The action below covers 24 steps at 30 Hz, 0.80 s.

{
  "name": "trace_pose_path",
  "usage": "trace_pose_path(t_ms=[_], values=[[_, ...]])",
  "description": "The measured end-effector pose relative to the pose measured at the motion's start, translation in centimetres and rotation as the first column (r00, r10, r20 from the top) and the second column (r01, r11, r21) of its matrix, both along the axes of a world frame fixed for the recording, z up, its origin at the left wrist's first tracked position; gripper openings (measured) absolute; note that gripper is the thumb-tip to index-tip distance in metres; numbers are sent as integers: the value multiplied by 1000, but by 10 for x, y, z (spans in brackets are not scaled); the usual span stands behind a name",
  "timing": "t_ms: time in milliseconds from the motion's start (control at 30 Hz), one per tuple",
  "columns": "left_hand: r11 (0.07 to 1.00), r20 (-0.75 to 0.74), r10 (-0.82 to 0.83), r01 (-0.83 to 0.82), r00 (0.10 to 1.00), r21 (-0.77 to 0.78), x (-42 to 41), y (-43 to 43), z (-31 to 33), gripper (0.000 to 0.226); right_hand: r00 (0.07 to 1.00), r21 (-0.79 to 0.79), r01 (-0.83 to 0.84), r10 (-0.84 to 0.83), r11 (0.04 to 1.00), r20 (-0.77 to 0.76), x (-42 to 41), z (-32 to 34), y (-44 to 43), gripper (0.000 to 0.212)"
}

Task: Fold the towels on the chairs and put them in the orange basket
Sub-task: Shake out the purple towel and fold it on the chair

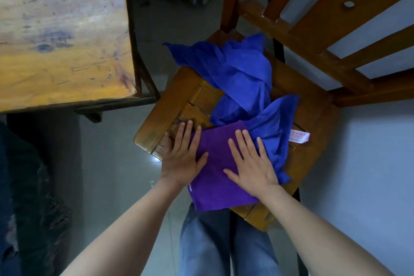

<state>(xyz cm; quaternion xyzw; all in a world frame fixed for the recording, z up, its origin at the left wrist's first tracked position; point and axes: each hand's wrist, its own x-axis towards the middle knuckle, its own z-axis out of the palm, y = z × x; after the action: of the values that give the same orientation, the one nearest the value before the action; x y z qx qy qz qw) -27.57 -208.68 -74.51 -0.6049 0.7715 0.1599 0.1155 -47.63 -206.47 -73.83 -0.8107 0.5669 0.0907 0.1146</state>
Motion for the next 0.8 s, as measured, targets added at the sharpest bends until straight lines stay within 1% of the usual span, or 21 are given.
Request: trace_pose_path(t_ms=[100, 233, 333, 400, 500, 567, 600, 667, 700, 767, 800], values=[[1000, -6, -1, 1, 1000, 13, 3, -1, -4, 67, 999, -16, -4, 5, 1000, 39, 0, -8, 0, 77], [999, 26, 13, -14, 1000, 50, 4, -4, -9, 71, 1000, 21, -23, 22, 1000, 16, 5, -9, -6, 77], [998, -26, 67, -67, 997, -2, 2, 5, 8, 73, 999, 47, -22, 21, 999, 25, 3, 11, -1, 78], [994, -58, 62, -68, 996, -91, -3, 17, 25, 69, 994, -19, -104, 104, 994, 38, -7, 23, 7, 72], [983, -87, -22, 5, 996, -184, -15, 50, 41, 67, 943, -138, -312, 324, 940, 74, -25, 28, 31, 62], [982, -94, -89, 71, 992, -176, -24, 74, 40, 67, 904, -114, -414, 423, 903, 61, -32, 25, 42, 65], [983, -86, -118, 104, 989, -154, -27, 82, 37, 70, 895, -73, -441, 445, 894, 42, -34, 23, 44, 69], [985, -57, -153, 147, 987, -91, -32, 93, 29, 86, 890, -18, -456, 457, 890, 9, -40, 19, 42, 74], [987, -48, -153, 150, 987, -65, -35, 96, 24, 94, 890, -12, -456, 457, 890, 7, -42, 16, 41, 70], [988, -37, -153, 151, 988, -36, -37, 99, 19, 105, 883, -68, -465, 468, 883, 29, -42, 12, 40, 50], [987, -25, -159, 158, 987, -29, -37, 99, 18, 109, 882, -95, -463, 469, 881, 41, -41, 10, 41, 44]])
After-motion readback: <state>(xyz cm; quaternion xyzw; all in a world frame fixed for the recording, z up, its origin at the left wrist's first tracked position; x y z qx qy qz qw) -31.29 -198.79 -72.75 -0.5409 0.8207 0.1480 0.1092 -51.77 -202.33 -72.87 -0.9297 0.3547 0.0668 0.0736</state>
